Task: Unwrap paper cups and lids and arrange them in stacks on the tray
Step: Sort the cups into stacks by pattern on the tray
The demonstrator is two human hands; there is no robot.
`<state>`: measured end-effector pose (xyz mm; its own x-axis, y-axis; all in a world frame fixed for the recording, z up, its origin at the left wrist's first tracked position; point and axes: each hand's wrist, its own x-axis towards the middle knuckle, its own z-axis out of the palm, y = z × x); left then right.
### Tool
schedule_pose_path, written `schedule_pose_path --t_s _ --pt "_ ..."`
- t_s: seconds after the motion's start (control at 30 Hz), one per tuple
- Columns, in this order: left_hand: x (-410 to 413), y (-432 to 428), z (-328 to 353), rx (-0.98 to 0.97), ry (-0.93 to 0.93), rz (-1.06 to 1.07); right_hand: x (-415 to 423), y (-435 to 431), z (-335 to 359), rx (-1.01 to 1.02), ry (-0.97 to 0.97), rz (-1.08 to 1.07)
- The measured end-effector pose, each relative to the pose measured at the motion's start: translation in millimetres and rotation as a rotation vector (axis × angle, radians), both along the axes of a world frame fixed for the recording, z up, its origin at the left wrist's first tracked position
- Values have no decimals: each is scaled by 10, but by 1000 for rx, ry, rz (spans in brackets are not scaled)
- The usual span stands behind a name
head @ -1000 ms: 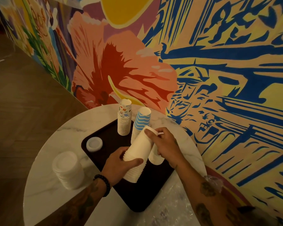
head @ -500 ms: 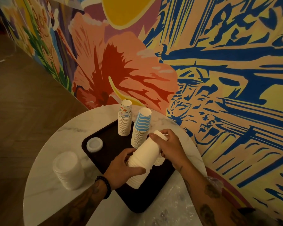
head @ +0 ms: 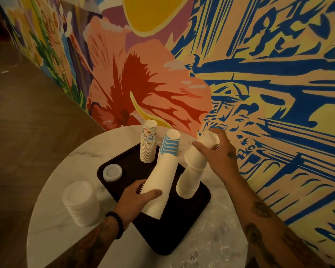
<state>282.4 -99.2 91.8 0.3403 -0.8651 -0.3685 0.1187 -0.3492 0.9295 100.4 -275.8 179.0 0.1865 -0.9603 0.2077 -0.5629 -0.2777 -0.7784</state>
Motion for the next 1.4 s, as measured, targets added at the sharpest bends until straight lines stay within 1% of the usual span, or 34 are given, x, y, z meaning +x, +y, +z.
schedule_pose_path --t_s 0.1,0.2,0.27,0.33,0.43,0.47,0.5,0.57,0.63,0.67,0.73,0.83,1.1,1.23,1.3,1.4 --pt "9 2 43 -4 0 15 6 -7 -210 104 132 16" --pt "7 15 61 -5 25 19 -40 3 -424 267 150 50" --pt "6 23 64 -5 41 25 -70 26 -508 326 148 59" --pt "1 21 61 -12 40 29 -68 65 -506 303 86 26" --pt "-28 5 64 -33 -8 13 16 163 -401 195 -73 -49" --pt "-38 -2 67 -48 -33 5 69 201 -358 190 -119 -48" --pt "-51 -7 71 -64 -55 -3 128 237 -321 218 -159 -24" --pt "-74 -25 83 -90 -90 -18 237 299 -263 353 -202 62" --pt "-85 -34 95 -110 -143 -39 322 363 -233 477 -184 138" --pt "-87 -37 96 -117 -178 -52 348 389 -236 499 -171 159" --pt "-85 -37 84 -125 -238 -66 387 430 -259 488 -167 158" --pt "-82 -26 72 -124 -254 -75 402 456 -281 452 -176 117" --pt "-73 -66 104 -89 -131 -127 299 395 -262 480 -216 117" --pt "-56 -60 100 -65 -32 -146 191 285 -158 464 -347 41" --pt "-45 -41 78 -41 -1 -142 121 189 -49 422 -412 2" --pt "-22 -15 59 -7 66 -77 -4 24 111 266 -466 -55"
